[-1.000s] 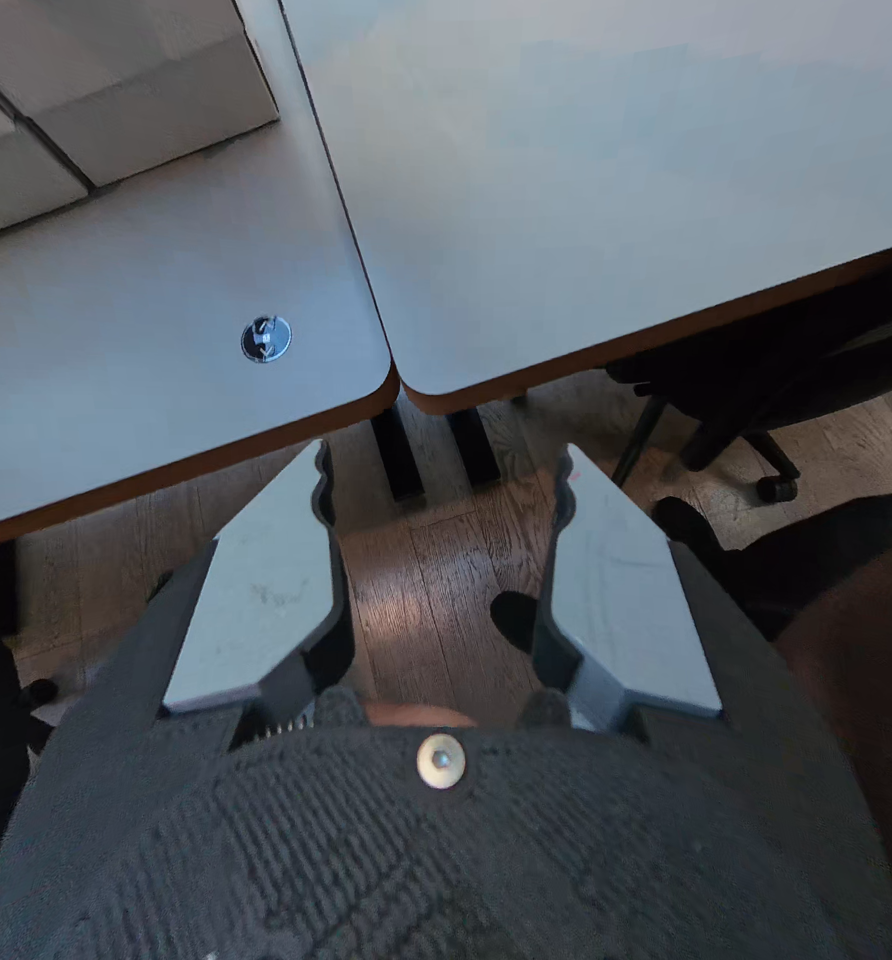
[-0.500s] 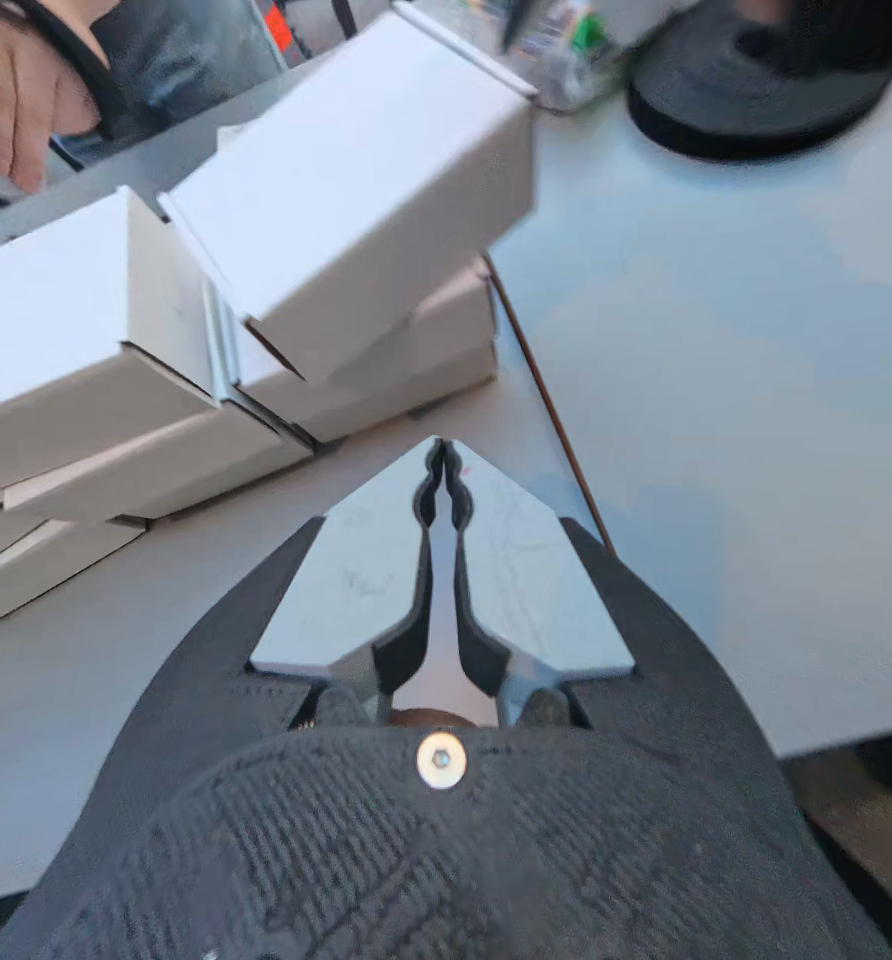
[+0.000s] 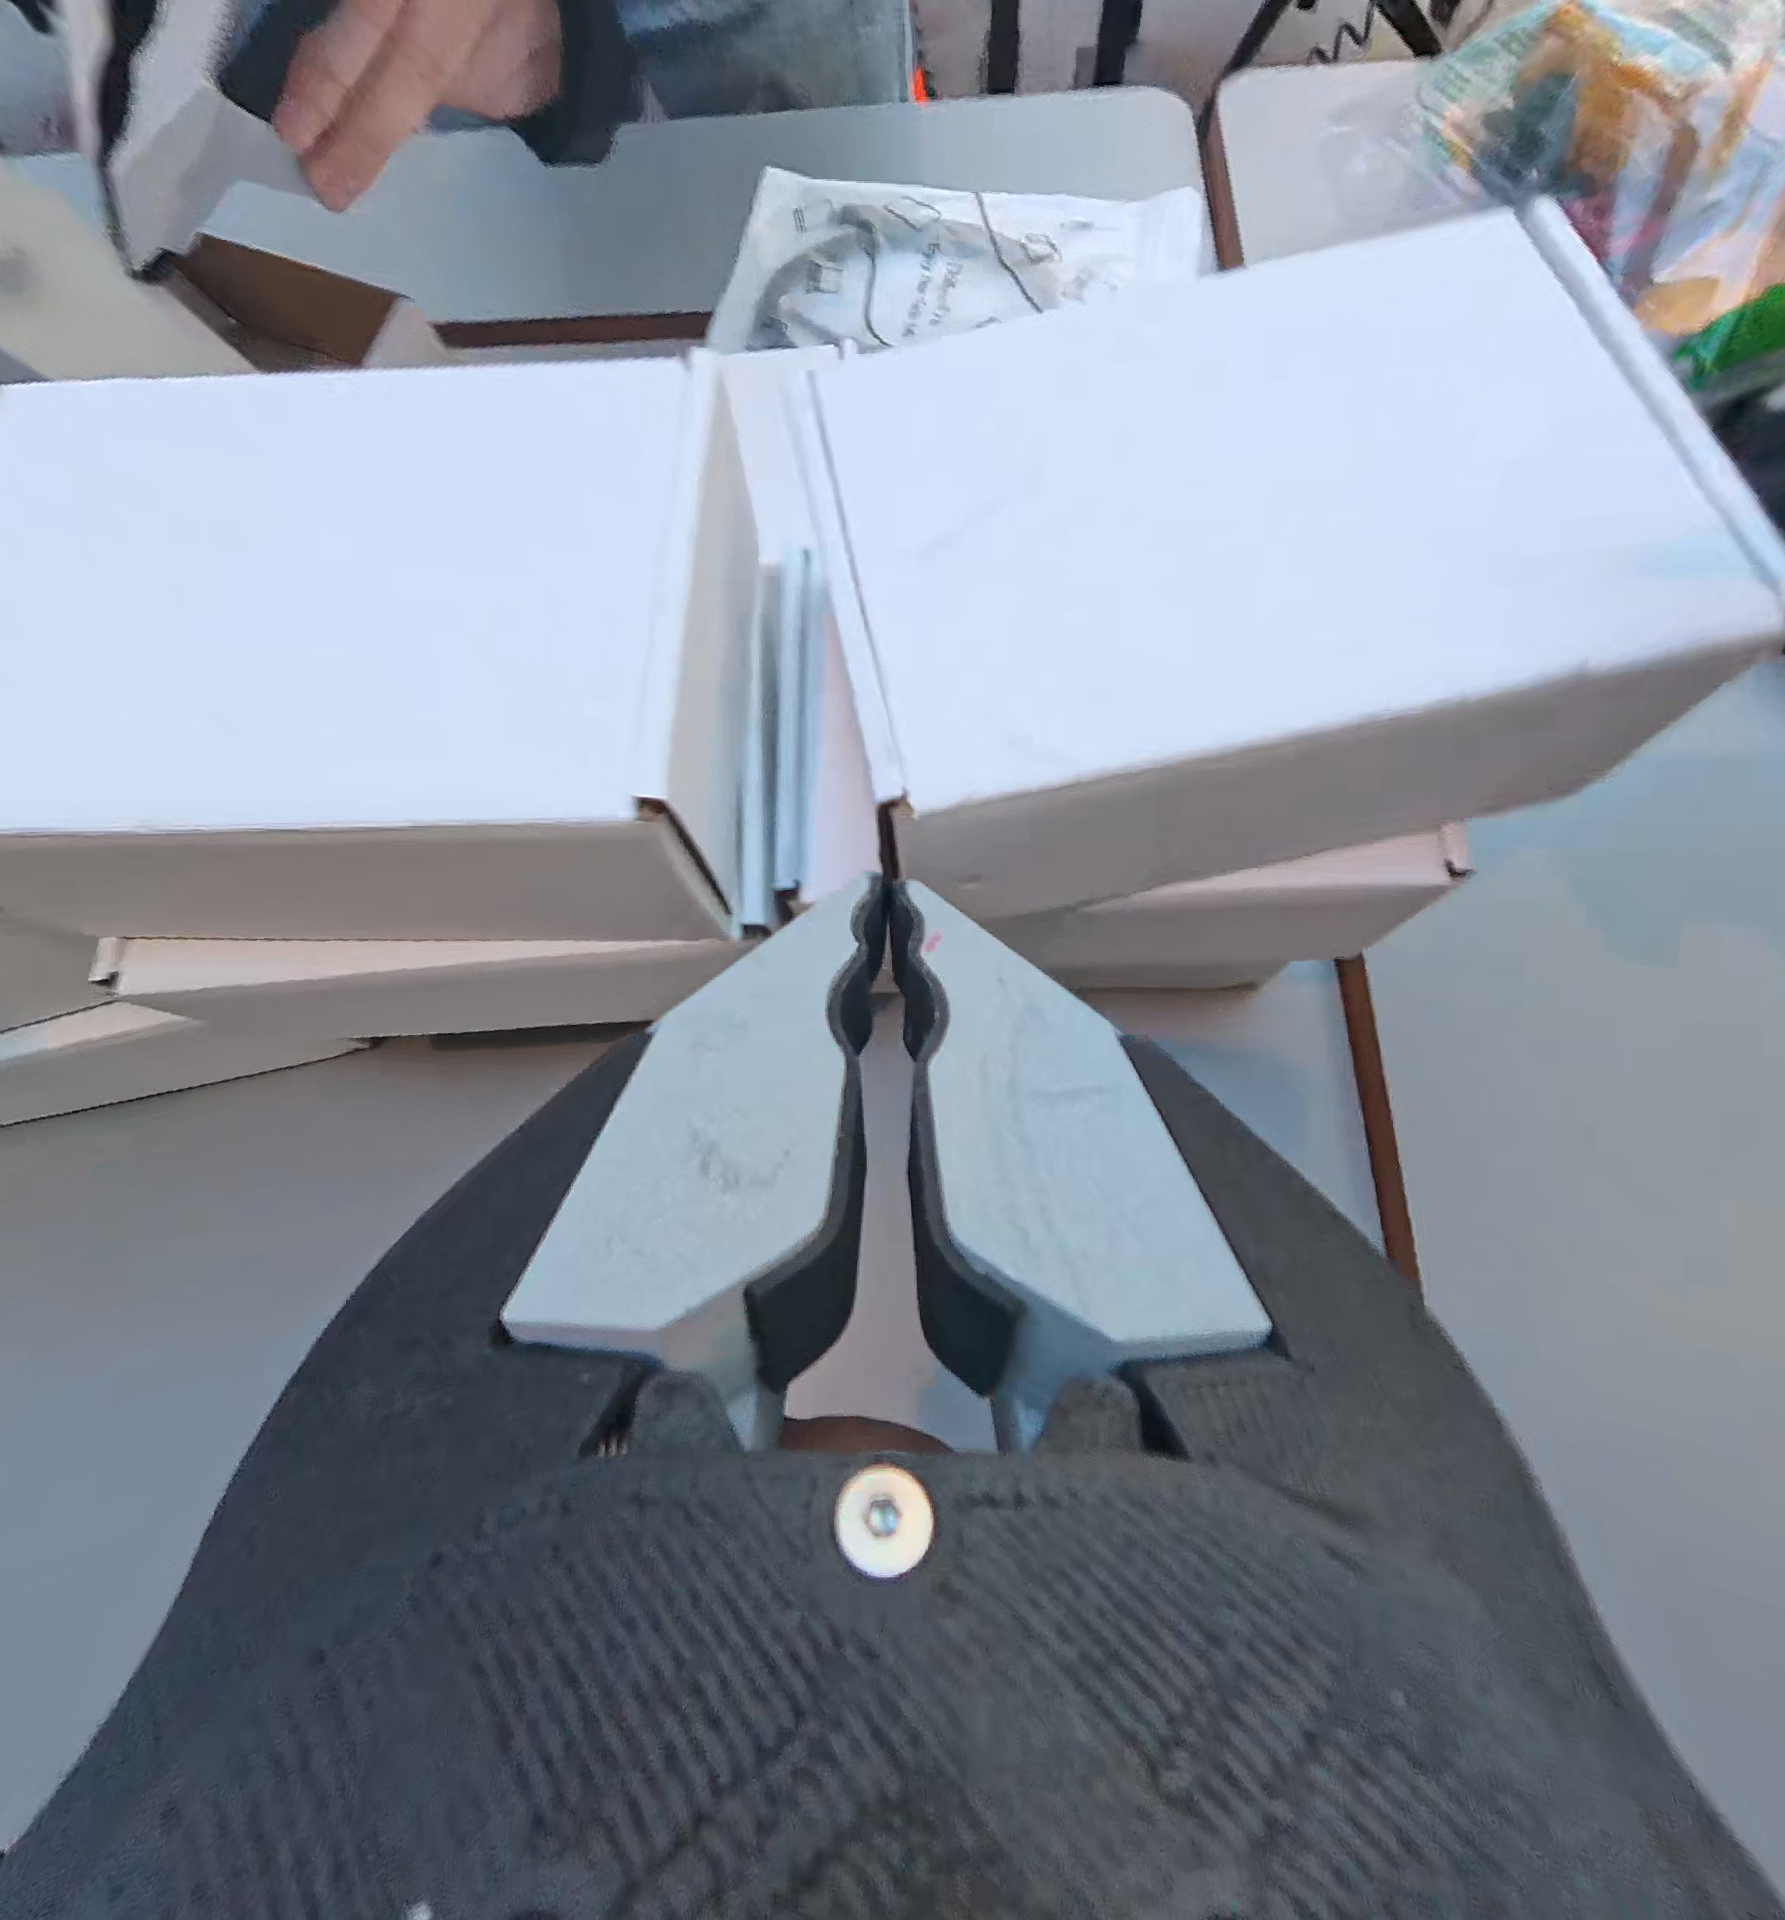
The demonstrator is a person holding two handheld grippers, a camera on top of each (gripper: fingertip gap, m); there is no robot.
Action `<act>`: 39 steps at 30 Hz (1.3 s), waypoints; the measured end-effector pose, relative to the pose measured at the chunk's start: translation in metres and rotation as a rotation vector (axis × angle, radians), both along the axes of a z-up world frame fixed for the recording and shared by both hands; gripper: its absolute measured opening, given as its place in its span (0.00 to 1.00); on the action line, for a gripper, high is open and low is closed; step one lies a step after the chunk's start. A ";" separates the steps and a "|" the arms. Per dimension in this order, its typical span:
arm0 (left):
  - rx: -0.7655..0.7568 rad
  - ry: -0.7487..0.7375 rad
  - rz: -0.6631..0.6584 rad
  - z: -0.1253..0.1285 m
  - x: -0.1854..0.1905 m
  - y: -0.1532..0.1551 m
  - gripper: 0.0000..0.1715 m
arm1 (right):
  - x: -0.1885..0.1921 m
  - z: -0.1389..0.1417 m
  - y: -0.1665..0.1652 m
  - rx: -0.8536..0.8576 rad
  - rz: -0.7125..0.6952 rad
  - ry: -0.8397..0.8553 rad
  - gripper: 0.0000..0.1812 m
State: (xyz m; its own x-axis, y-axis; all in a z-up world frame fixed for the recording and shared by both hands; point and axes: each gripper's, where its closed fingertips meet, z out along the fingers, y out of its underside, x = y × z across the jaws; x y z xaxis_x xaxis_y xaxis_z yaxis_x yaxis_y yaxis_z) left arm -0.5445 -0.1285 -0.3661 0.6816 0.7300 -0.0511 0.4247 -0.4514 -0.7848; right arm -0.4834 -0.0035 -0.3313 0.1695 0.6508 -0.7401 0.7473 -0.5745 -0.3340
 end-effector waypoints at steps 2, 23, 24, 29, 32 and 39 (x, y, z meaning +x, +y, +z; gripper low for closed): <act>0.045 -0.002 0.028 0.013 -0.004 -0.007 0.00 | 0.011 0.011 0.006 0.005 -0.002 0.007 0.27; 0.159 -0.169 -0.699 0.058 0.405 0.081 0.28 | 0.511 0.249 0.244 0.924 -0.179 0.262 0.35; 0.182 -0.150 -0.718 0.072 0.418 0.095 0.28 | 0.538 0.257 0.259 0.905 -0.205 0.275 0.37; 0.218 -0.039 -0.668 0.140 0.462 0.150 0.30 | 0.689 0.274 0.337 0.931 -0.291 0.303 0.38; 0.233 -0.048 -0.597 0.174 0.496 0.178 0.33 | 0.778 0.251 0.390 0.978 -0.347 0.286 0.40; 0.118 -0.108 -0.635 0.220 0.573 0.270 0.48 | 0.840 0.153 0.464 0.807 -0.305 0.166 0.42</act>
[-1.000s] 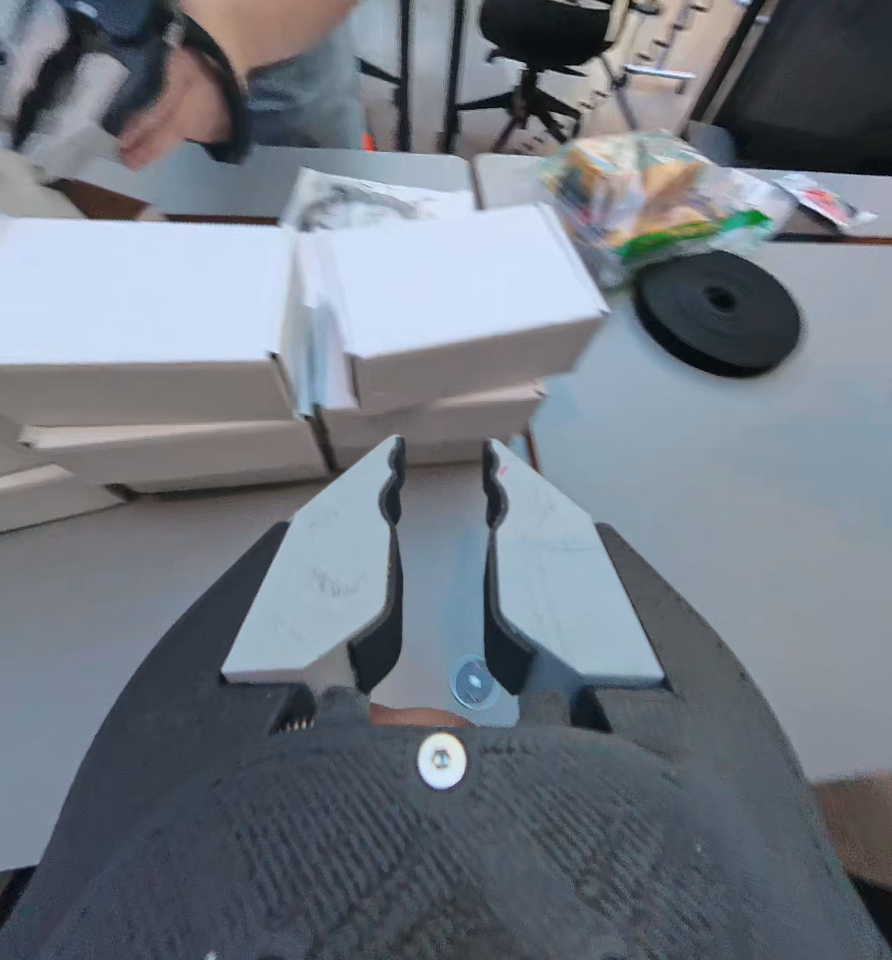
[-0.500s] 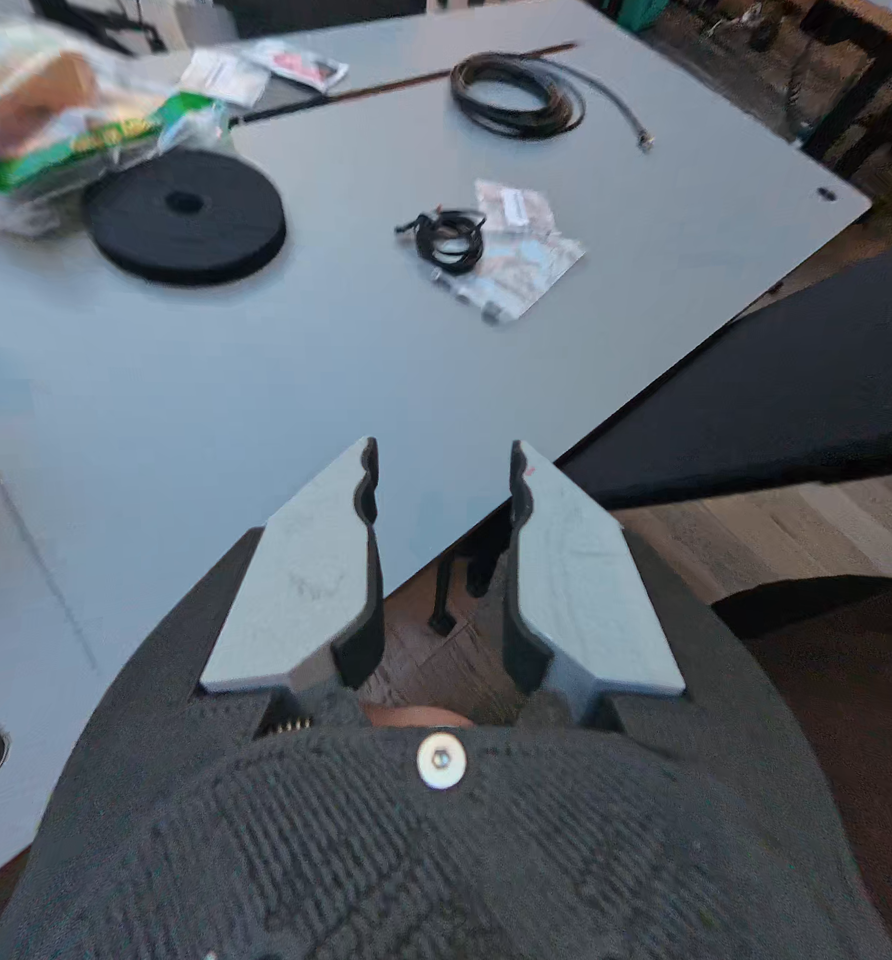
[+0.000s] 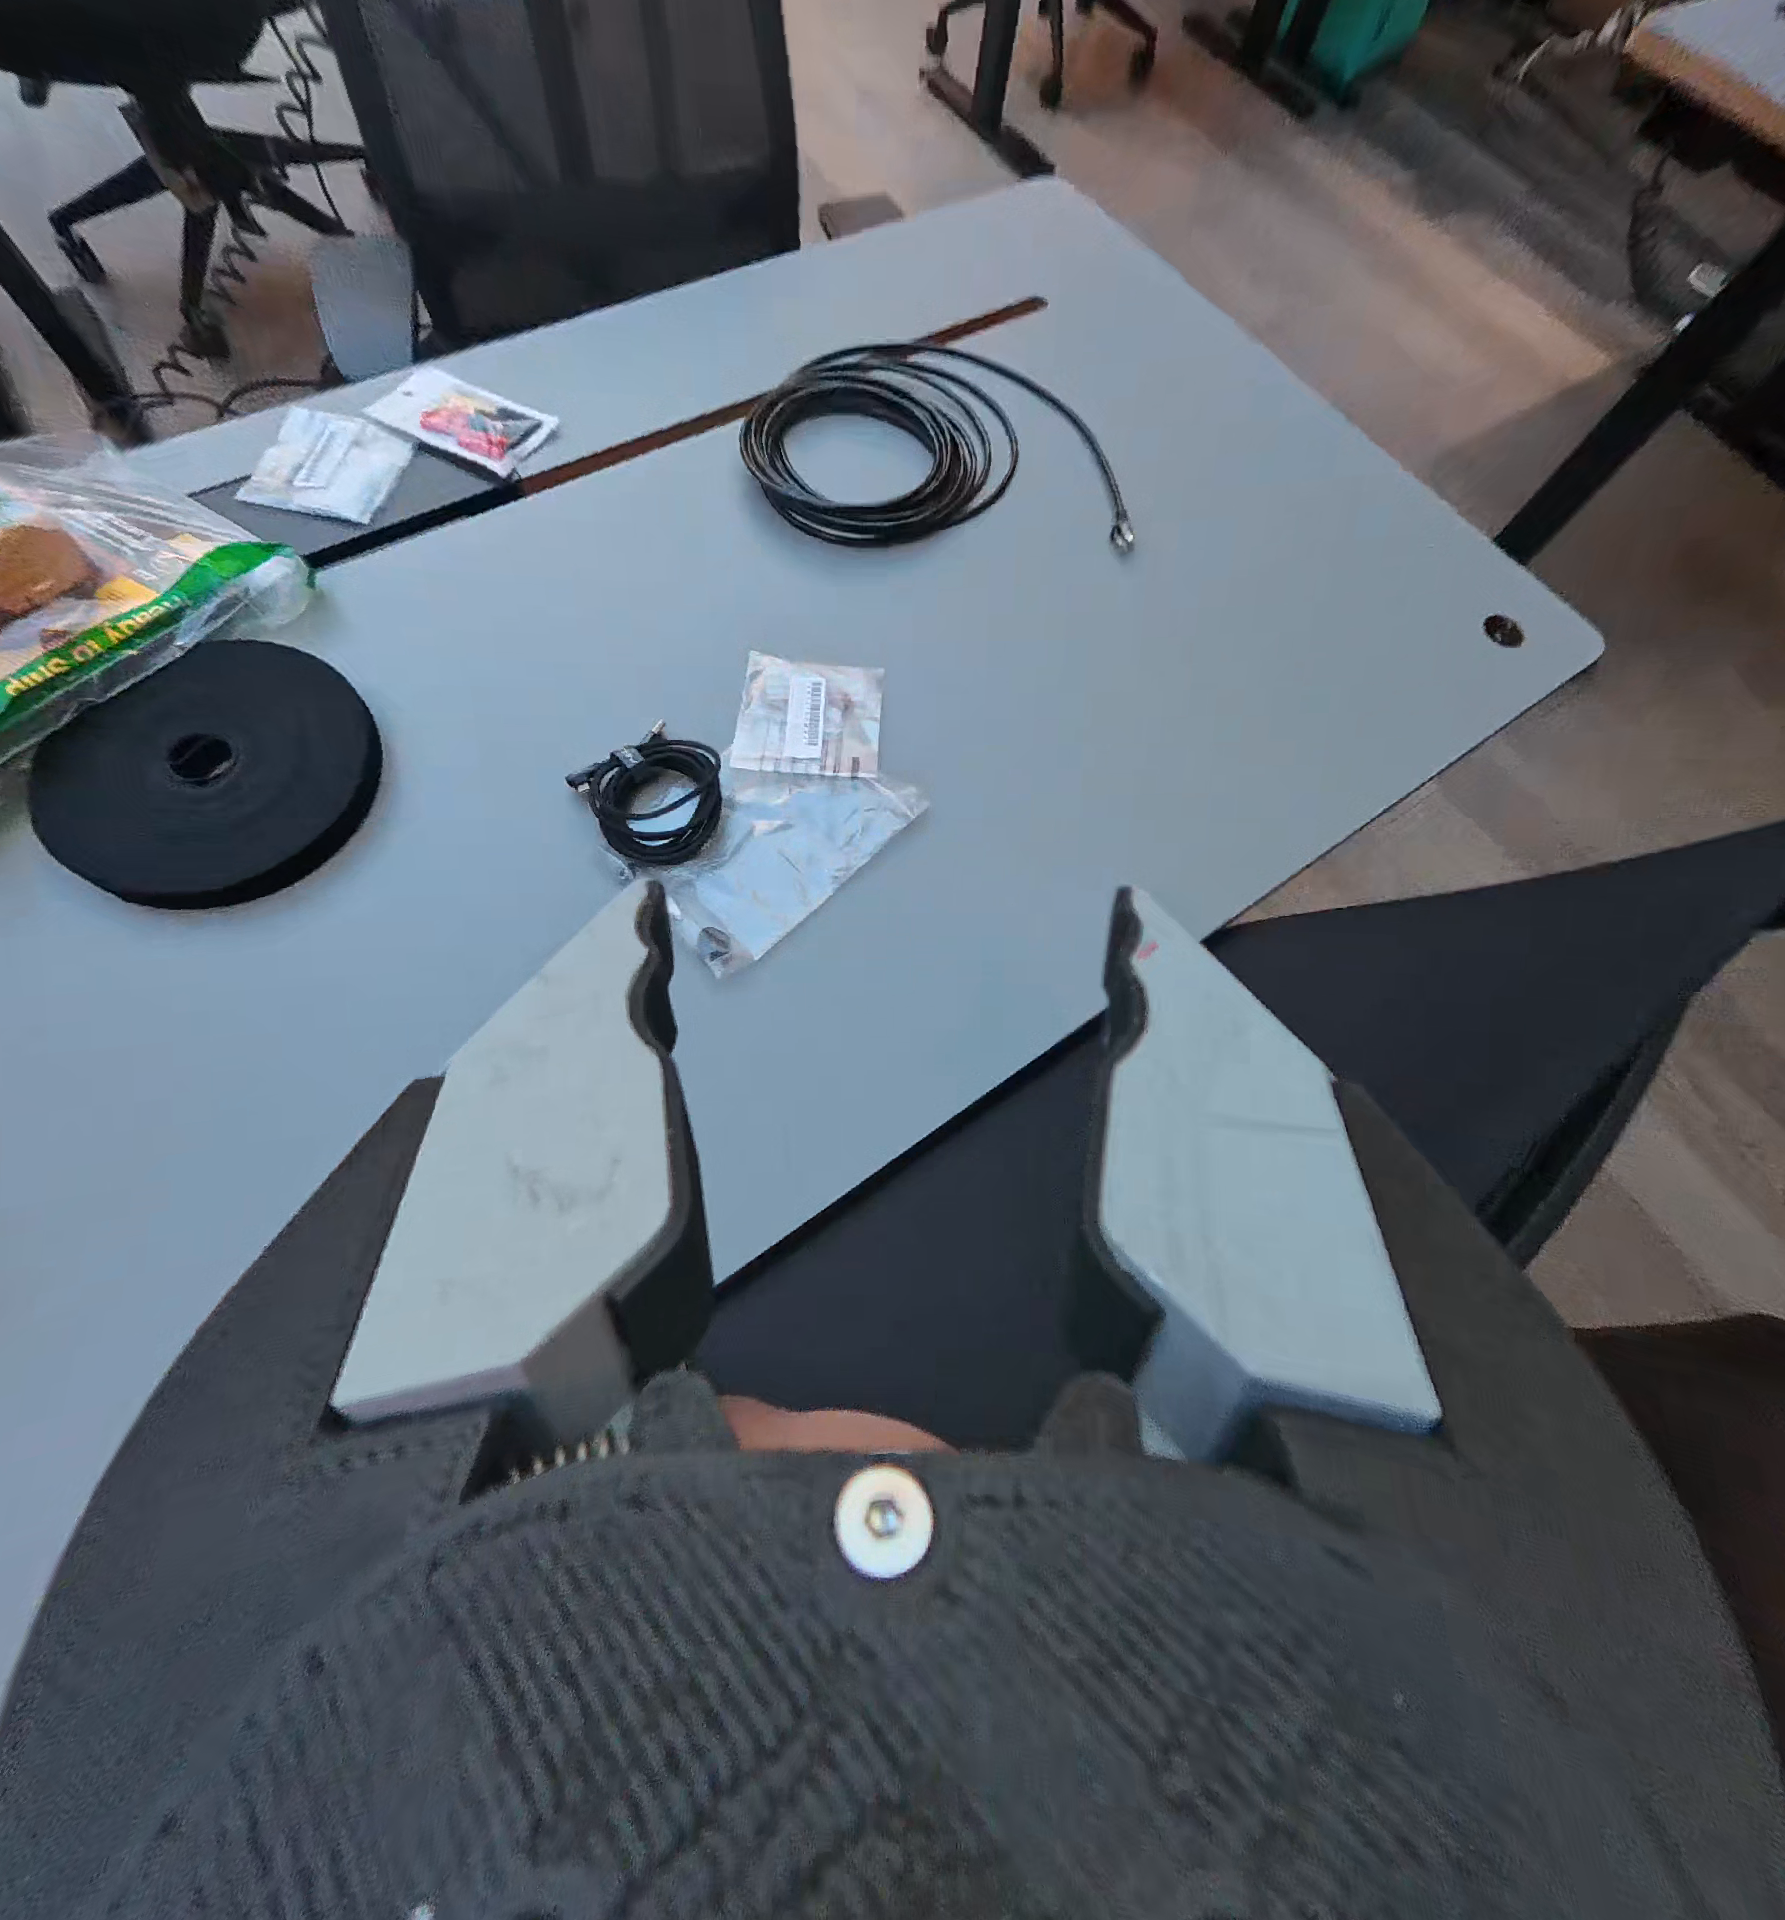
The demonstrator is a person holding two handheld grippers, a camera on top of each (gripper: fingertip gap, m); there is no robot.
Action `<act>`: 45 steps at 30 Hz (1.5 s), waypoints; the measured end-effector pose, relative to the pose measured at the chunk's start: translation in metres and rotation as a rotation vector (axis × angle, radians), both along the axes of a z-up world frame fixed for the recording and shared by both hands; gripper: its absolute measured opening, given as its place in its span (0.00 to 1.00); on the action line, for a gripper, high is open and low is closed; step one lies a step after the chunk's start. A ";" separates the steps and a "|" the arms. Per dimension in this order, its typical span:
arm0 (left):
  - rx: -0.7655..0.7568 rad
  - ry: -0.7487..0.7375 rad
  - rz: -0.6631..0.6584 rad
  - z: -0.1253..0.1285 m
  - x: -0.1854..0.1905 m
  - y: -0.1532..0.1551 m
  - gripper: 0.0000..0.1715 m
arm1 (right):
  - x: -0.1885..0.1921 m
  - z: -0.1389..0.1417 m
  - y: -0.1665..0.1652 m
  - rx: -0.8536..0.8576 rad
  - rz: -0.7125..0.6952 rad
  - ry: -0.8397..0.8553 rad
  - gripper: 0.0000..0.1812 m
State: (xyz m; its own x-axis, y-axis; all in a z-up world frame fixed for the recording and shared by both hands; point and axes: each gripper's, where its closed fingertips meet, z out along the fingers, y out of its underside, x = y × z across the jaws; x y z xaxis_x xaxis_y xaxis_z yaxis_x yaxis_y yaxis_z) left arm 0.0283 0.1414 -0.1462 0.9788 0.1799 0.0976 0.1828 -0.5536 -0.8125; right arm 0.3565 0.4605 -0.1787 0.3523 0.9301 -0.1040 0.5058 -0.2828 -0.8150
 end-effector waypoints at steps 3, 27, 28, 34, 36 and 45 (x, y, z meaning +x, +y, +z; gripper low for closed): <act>-0.065 0.078 -0.003 -0.006 0.012 0.053 0.55 | -0.041 -0.026 0.011 -0.035 0.046 -0.021 0.46; -0.302 -0.198 0.343 -0.077 0.102 0.172 0.55 | -0.357 -0.315 0.189 0.248 1.002 -0.878 0.41; -0.293 -0.222 0.393 -0.074 0.111 0.173 0.55 | -0.359 -0.318 0.189 0.232 1.029 -0.852 0.40; -0.200 -0.304 0.597 -0.059 0.146 0.199 0.52 | -0.365 -0.316 0.185 0.142 1.123 -0.770 0.09; -0.148 -0.378 0.610 -0.064 0.157 0.226 0.50 | -0.364 -0.313 0.180 0.032 1.109 -0.775 0.08; 0.043 -0.591 0.567 -0.096 0.145 0.352 0.52 | -0.373 -0.153 0.179 -0.693 1.074 -0.236 0.07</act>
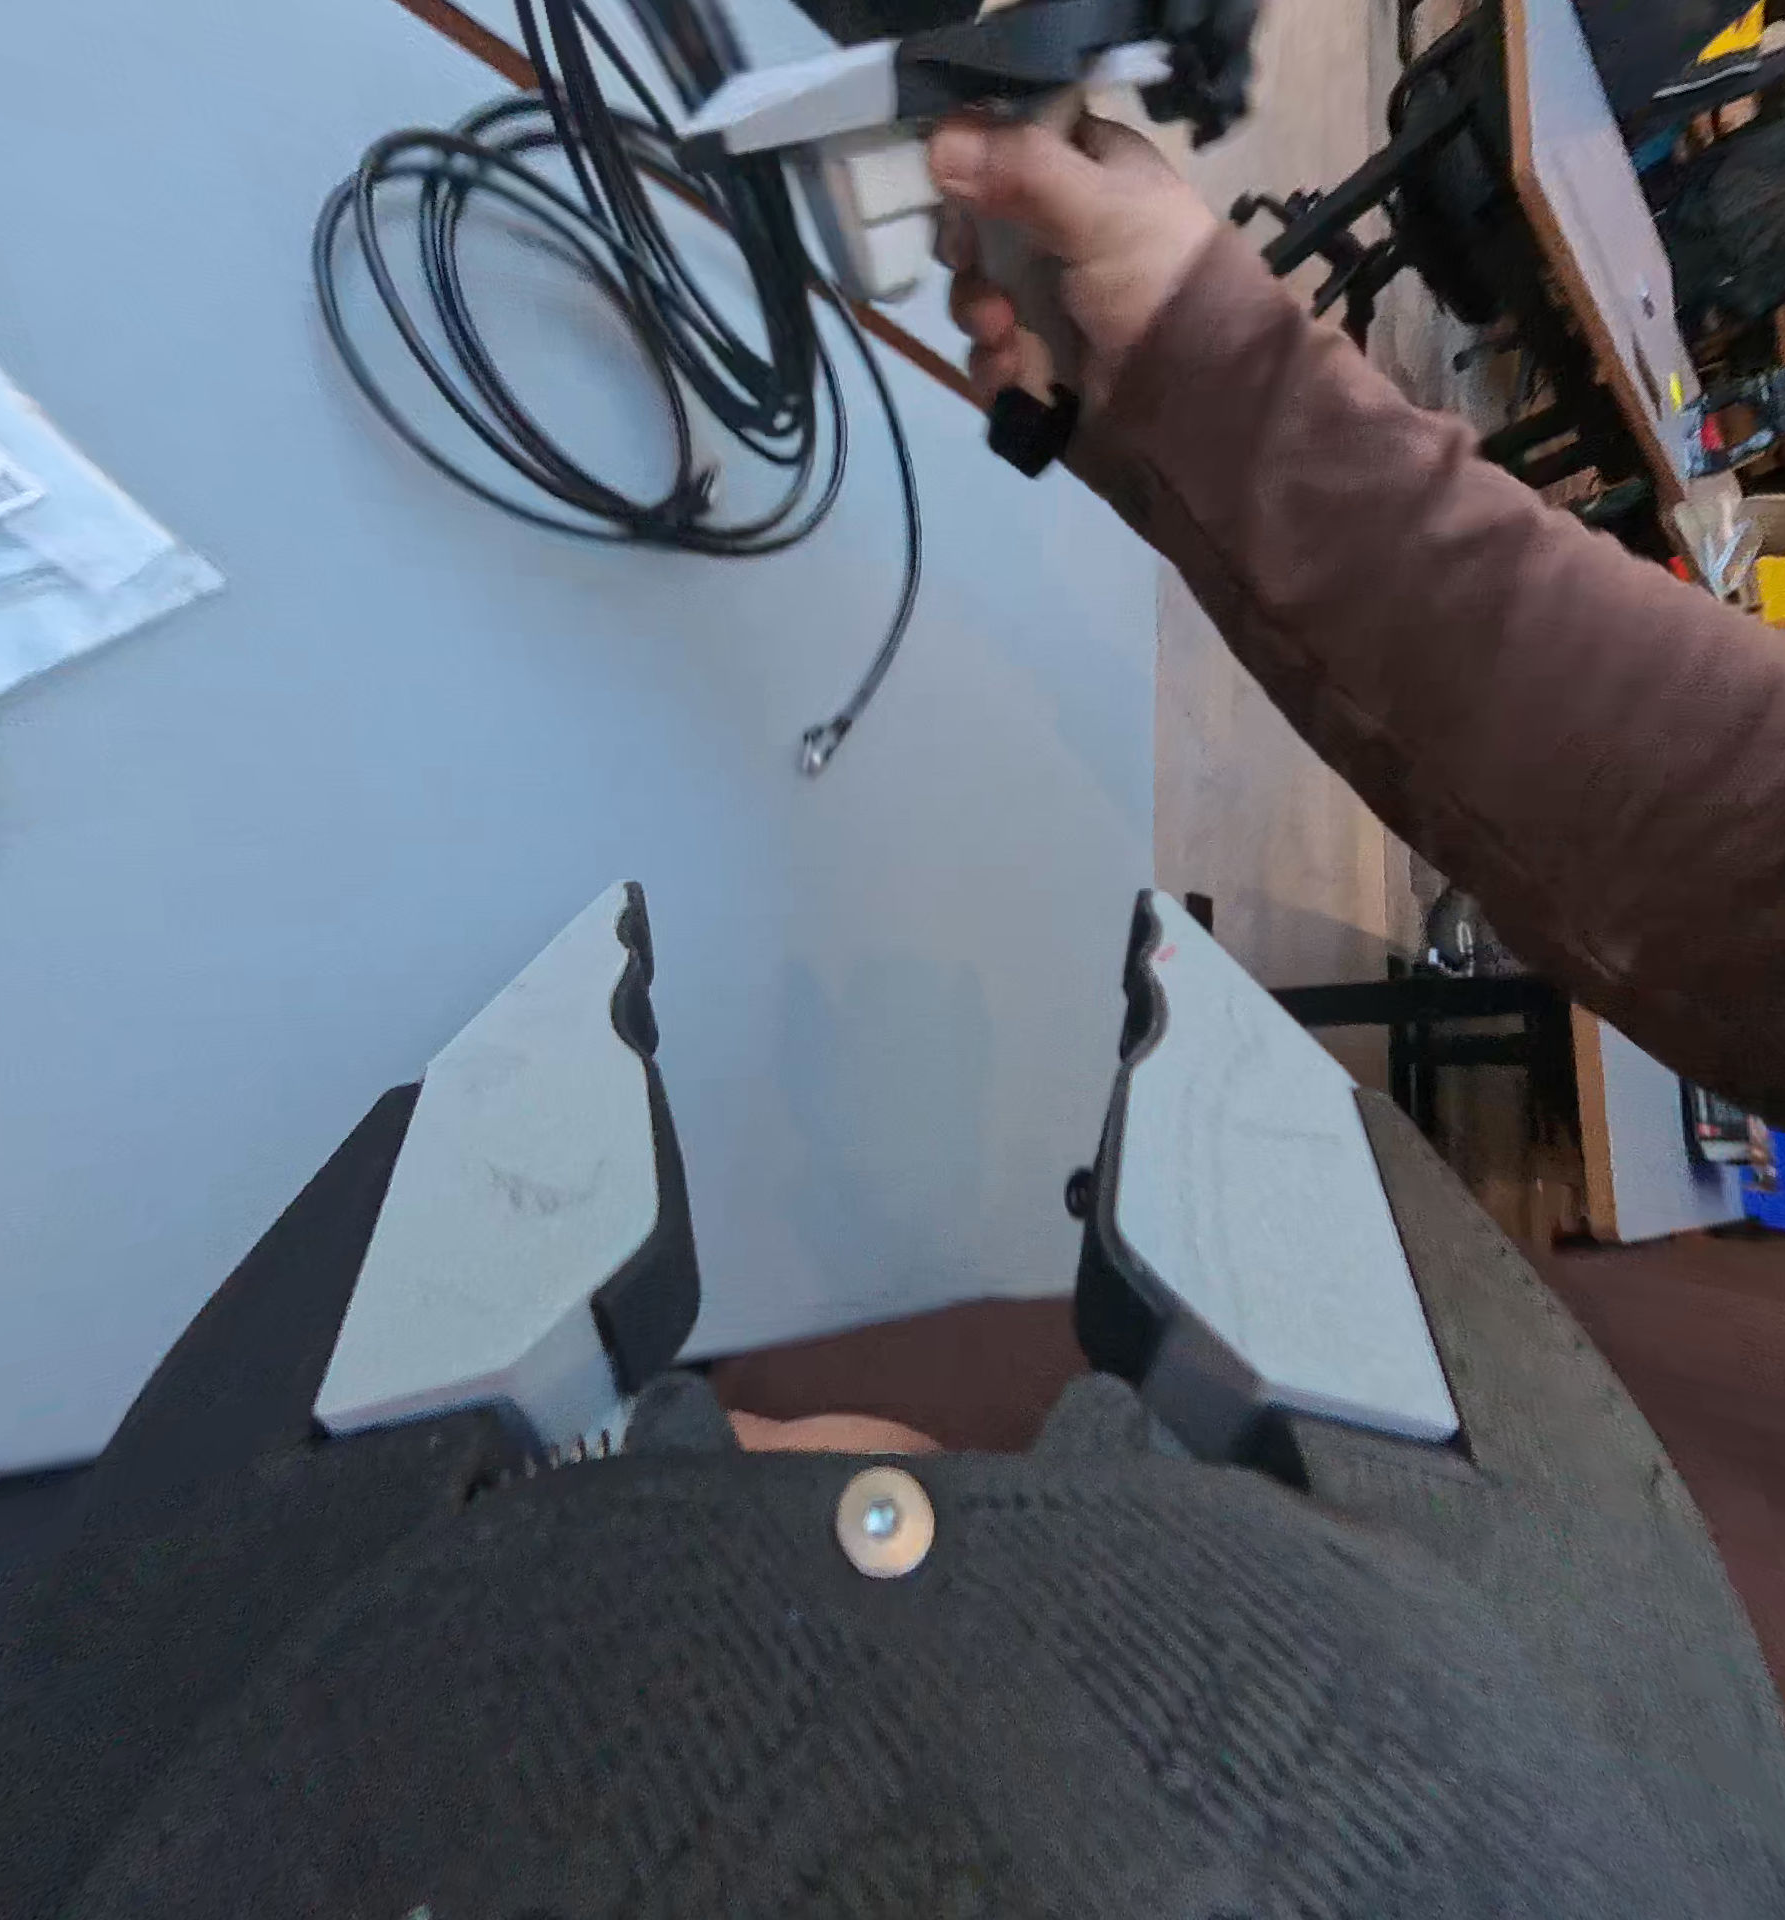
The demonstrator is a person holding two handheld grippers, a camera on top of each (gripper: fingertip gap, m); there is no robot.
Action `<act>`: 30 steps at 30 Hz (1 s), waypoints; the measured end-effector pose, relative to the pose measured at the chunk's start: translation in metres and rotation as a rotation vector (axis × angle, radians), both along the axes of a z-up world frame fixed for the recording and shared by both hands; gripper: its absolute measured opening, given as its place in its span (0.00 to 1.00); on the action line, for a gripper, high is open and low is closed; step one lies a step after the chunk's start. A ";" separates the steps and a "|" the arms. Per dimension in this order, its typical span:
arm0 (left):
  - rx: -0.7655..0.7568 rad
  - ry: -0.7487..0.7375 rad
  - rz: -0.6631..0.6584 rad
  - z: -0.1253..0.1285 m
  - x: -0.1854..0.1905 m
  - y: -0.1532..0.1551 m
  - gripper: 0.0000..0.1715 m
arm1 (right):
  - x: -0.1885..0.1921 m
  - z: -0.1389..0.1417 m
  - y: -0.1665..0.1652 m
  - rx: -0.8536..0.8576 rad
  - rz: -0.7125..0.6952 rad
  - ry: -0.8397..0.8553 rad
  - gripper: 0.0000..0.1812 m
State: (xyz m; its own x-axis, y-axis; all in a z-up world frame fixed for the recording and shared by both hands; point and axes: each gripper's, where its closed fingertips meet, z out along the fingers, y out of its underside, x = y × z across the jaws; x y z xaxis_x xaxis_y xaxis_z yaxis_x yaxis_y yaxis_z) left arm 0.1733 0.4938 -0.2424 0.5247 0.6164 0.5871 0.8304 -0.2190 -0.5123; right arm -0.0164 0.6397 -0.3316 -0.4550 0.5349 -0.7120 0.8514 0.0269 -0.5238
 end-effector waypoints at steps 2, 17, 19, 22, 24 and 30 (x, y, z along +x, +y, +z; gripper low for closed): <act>-0.015 0.033 0.022 -0.030 -0.042 0.015 0.51 | 0.004 0.014 0.017 0.061 -0.001 0.047 0.05; 0.161 -0.309 0.210 -0.226 -0.182 0.109 0.30 | 0.059 -0.059 0.027 0.506 0.208 -0.041 0.29; 0.147 -0.234 0.326 -0.222 -0.199 0.092 0.29 | 0.065 -0.060 0.028 0.471 0.204 0.006 0.27; 0.122 -0.159 0.328 -0.206 -0.190 0.074 0.35 | 0.074 -0.066 0.024 0.417 0.220 0.074 0.34; 0.079 -0.121 0.310 -0.201 -0.174 0.063 0.36 | 0.074 -0.087 0.016 0.486 0.257 0.102 0.36; 0.045 -0.204 0.252 -0.212 -0.119 0.058 0.37 | 0.047 -0.158 -0.002 0.711 0.338 0.078 0.47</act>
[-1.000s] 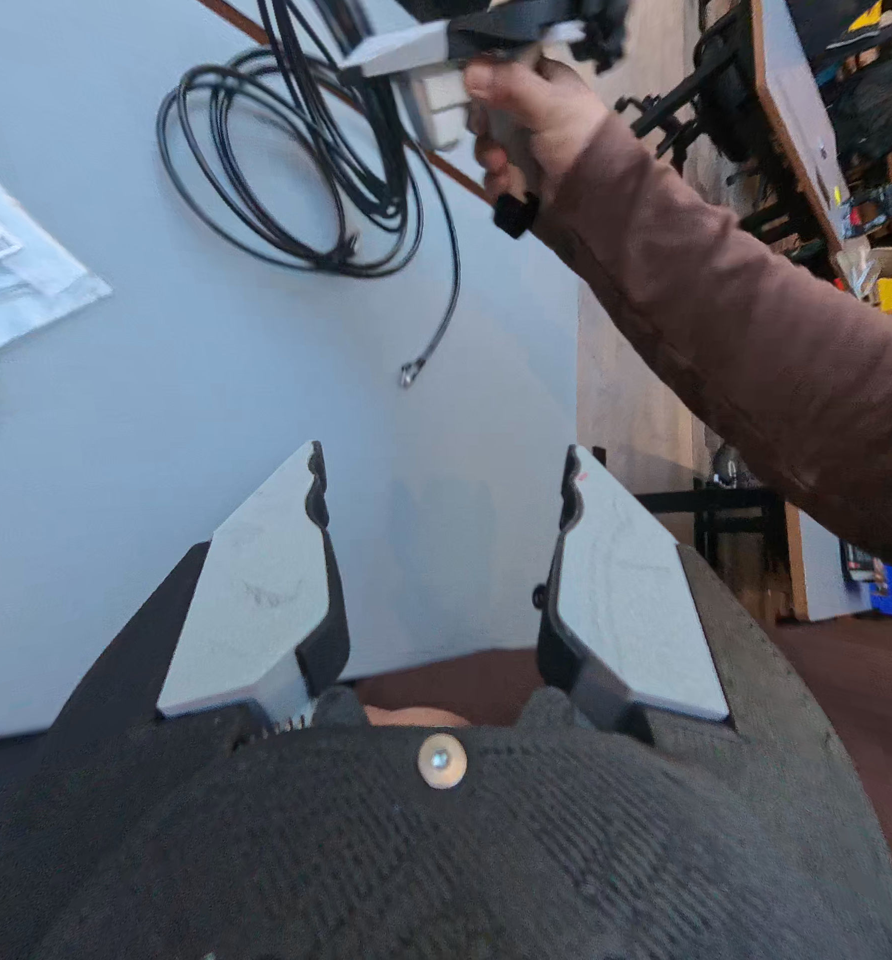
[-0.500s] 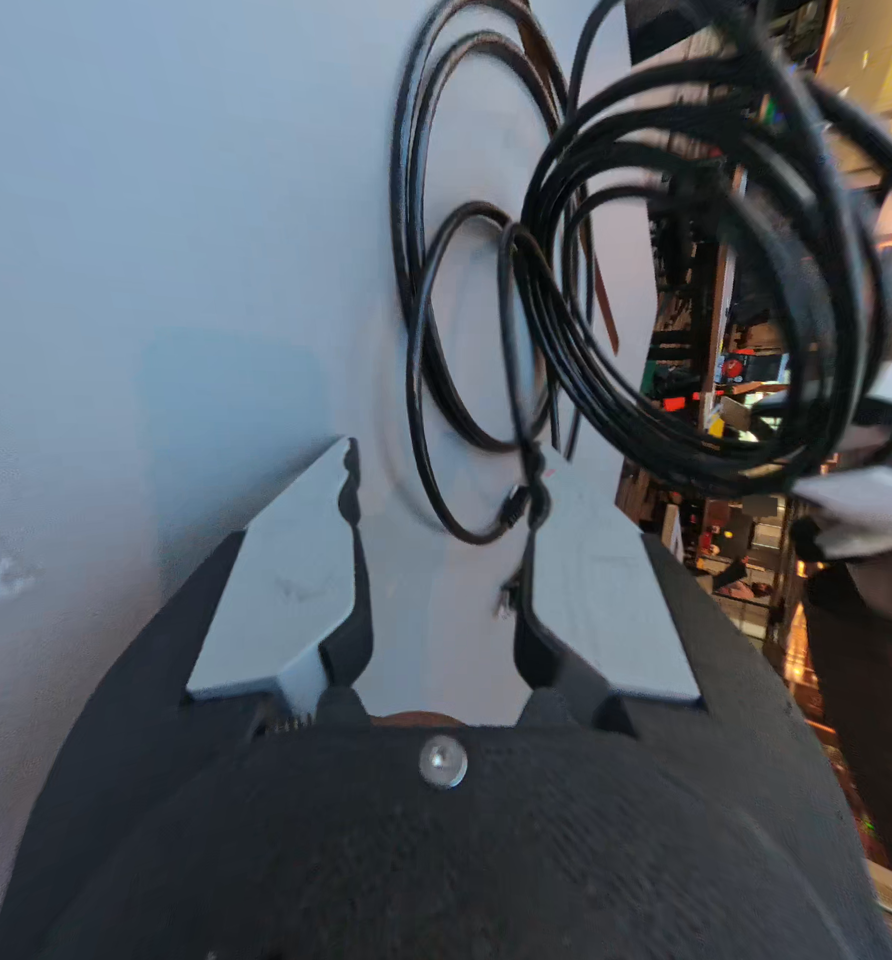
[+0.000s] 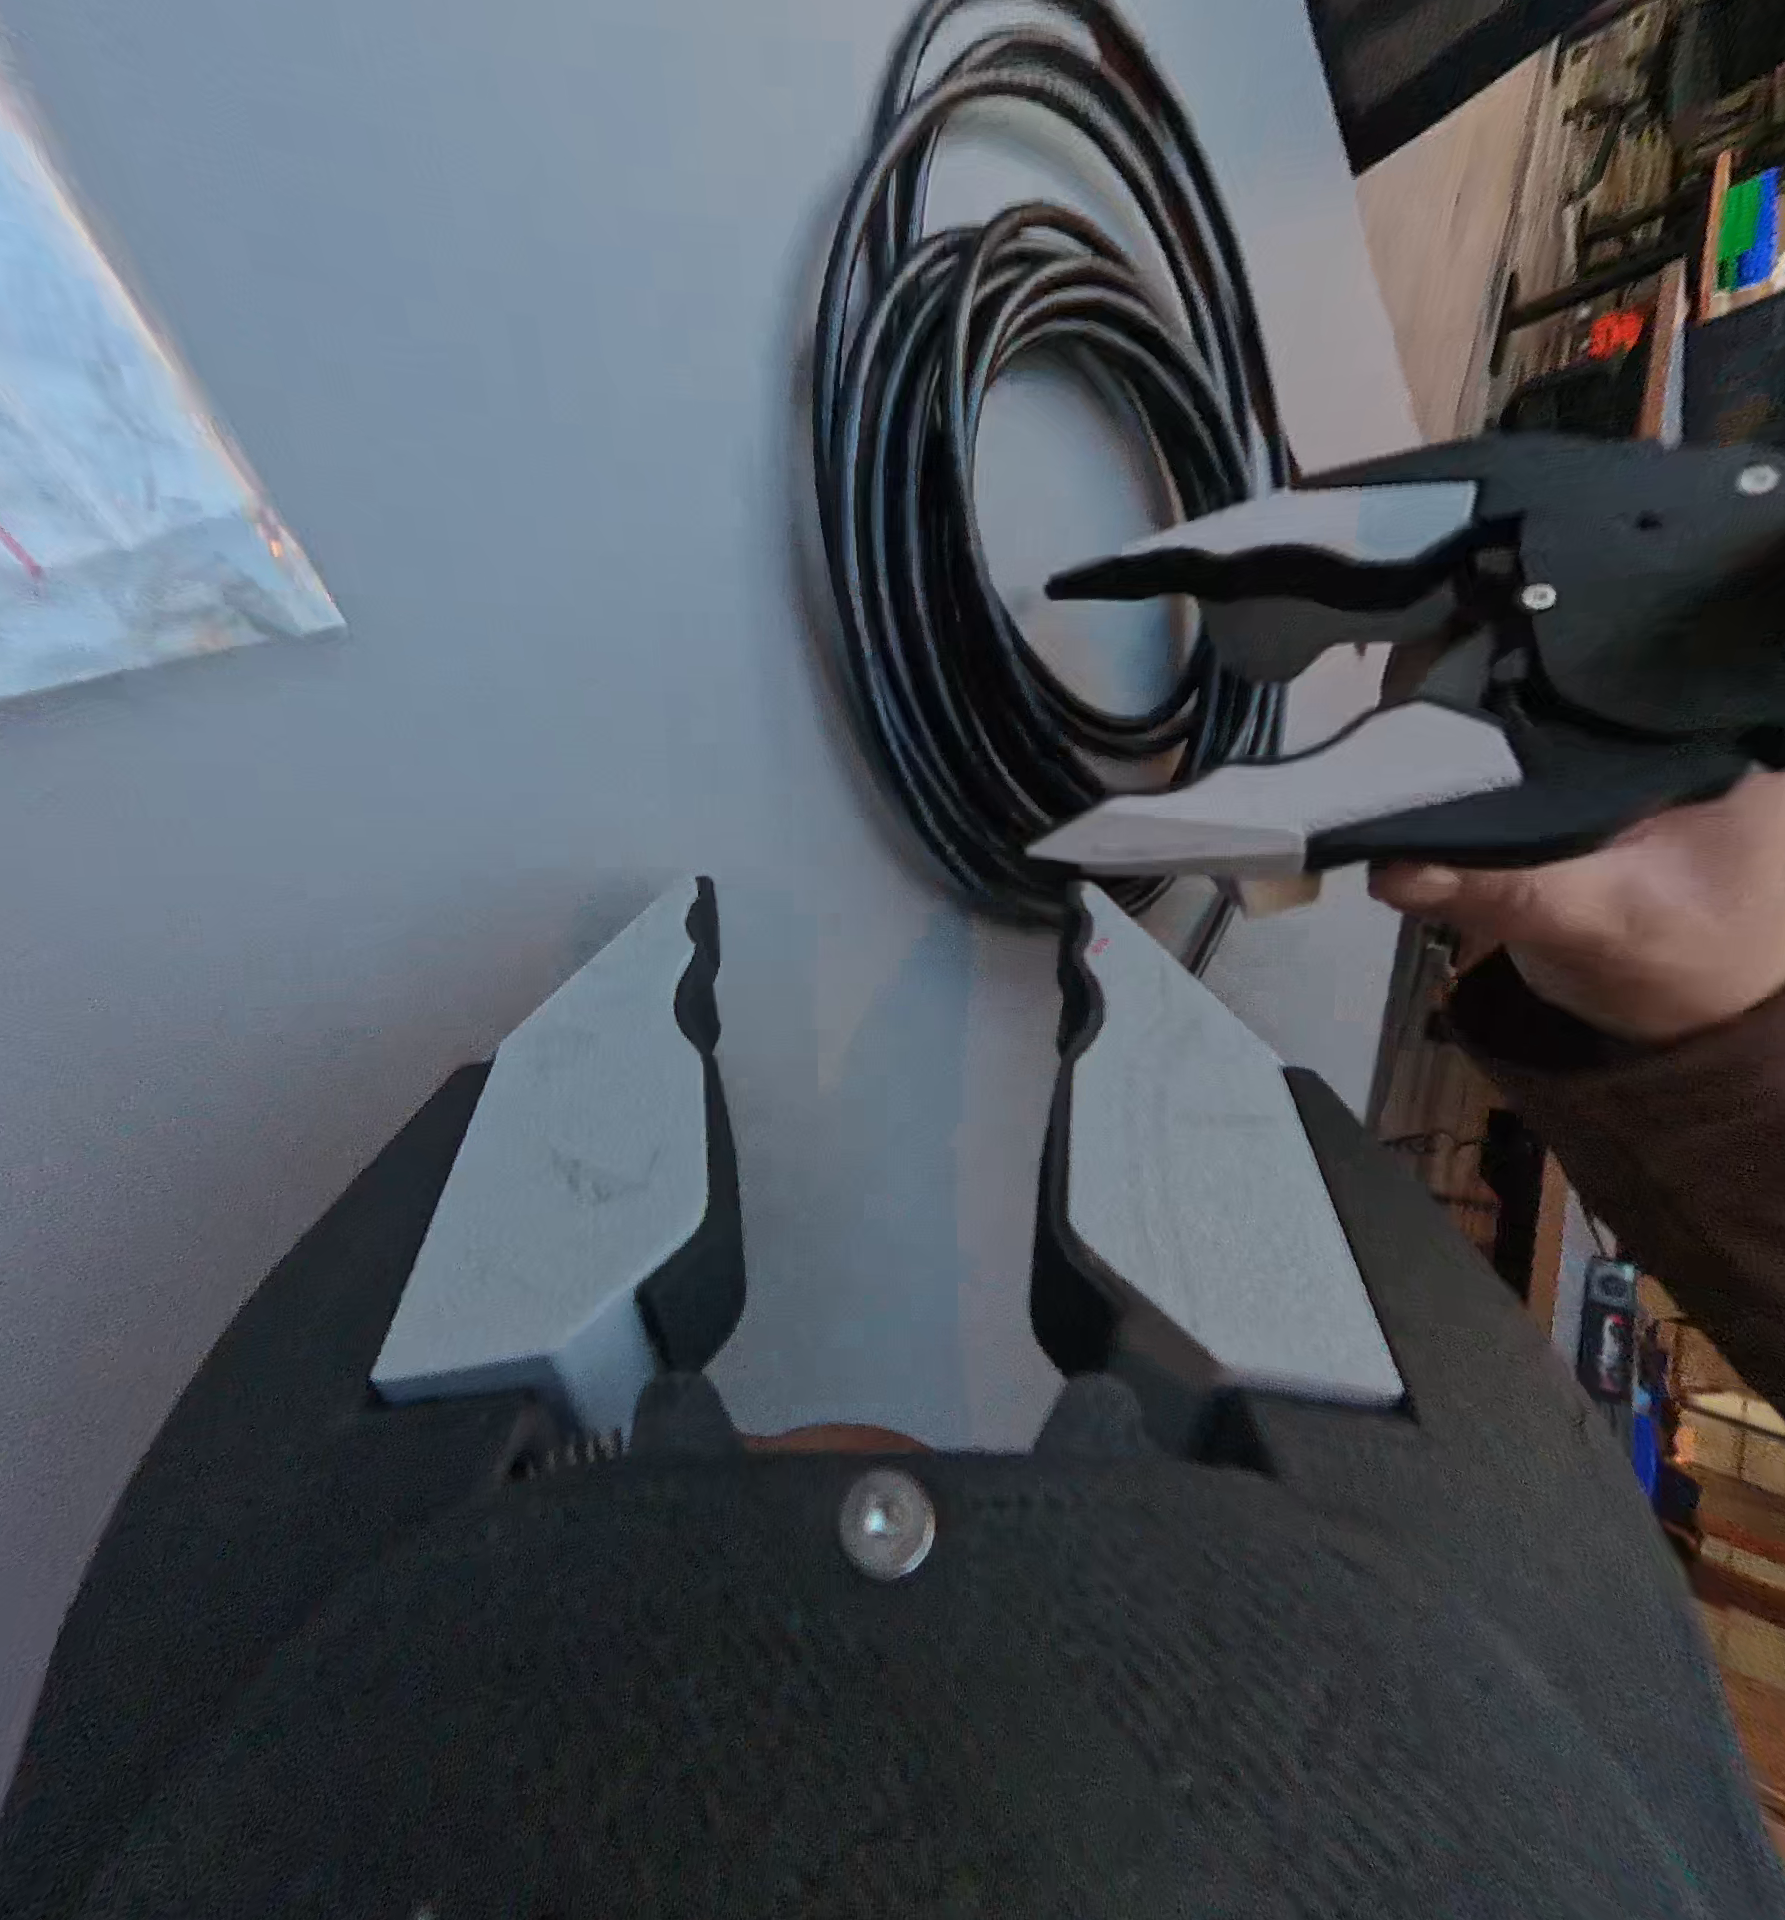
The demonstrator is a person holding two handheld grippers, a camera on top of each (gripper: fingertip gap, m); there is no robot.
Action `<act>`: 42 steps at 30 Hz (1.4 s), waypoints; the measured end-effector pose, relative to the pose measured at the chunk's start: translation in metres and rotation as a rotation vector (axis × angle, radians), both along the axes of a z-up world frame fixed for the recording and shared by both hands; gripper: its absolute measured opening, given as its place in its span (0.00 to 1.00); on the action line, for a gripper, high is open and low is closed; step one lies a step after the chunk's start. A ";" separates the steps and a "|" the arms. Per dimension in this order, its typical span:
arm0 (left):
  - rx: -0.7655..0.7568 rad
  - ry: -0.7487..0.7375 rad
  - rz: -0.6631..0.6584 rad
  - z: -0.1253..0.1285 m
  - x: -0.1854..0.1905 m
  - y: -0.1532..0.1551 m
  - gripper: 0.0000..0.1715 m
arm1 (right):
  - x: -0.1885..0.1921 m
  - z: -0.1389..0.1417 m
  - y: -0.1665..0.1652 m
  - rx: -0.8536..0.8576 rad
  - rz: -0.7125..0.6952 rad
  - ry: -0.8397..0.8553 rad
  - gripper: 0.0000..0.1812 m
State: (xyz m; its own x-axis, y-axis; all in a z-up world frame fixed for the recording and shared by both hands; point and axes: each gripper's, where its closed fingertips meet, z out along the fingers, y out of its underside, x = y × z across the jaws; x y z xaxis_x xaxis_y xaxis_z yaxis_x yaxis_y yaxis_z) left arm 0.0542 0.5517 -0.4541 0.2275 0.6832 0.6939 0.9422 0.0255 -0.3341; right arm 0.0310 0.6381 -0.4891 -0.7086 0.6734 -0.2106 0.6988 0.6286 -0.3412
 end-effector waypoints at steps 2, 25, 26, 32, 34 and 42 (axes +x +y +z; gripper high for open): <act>-0.040 -0.014 -0.028 -0.009 0.009 -0.001 0.38 | 0.002 -0.003 -0.008 -0.030 0.047 0.013 0.33; 0.161 -0.162 -0.005 0.036 0.227 -0.033 0.38 | 0.211 -0.001 -0.100 -0.046 0.156 -0.021 0.09; 0.181 -0.162 -0.024 0.041 0.242 -0.038 0.38 | 0.214 -0.002 -0.102 -0.051 0.152 -0.022 0.08; 0.241 -0.121 -0.050 0.041 0.320 -0.081 0.39 | 0.271 0.000 -0.127 -0.101 0.212 -0.157 0.07; 0.217 -0.086 -0.043 0.030 0.342 -0.095 0.39 | 0.297 0.000 -0.139 -0.136 0.234 -0.208 0.07; 0.409 -0.116 0.092 -0.022 0.343 -0.105 0.60 | 0.354 0.001 -0.167 -0.077 0.243 -0.188 0.07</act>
State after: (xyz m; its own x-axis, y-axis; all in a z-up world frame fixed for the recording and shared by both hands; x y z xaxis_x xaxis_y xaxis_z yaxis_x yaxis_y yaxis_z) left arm 0.3977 0.4463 -0.4764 0.0828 0.3608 0.9290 0.9607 0.2191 -0.1707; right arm 0.3855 0.4711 -0.4880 -0.7904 0.4667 -0.3969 0.5871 0.7622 -0.2729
